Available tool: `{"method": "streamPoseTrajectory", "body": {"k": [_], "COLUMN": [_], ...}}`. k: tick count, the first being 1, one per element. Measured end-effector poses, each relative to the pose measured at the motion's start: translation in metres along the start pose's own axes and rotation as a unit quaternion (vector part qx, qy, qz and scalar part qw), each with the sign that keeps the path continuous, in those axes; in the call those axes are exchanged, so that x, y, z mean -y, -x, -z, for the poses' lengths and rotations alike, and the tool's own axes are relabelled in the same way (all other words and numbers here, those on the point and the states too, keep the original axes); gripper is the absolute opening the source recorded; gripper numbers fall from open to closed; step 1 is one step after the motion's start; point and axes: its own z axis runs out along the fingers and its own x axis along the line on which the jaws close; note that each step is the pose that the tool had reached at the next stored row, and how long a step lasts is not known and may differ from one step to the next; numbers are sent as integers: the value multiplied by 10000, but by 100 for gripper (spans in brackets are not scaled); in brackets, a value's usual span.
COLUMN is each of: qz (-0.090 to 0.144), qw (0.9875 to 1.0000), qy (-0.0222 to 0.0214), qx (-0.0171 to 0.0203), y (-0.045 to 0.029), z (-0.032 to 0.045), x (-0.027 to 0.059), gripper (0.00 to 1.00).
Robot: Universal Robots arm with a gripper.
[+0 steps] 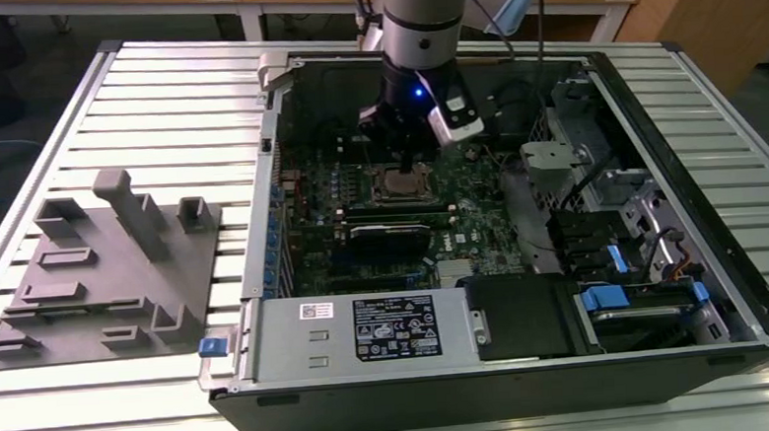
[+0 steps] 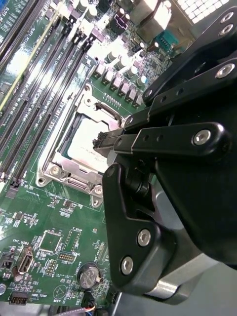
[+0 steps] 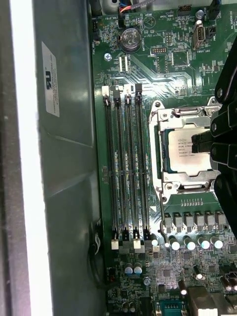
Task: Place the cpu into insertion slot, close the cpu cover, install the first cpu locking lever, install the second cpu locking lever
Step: 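Install the first cpu locking lever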
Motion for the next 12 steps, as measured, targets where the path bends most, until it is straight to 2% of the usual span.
{"method": "streamPoseTrajectory", "body": {"k": [12], "qz": [0], "qw": [10000], "qy": [0], "qx": [0], "y": [2], "z": [94], "x": [-4], "gripper": [11]}}
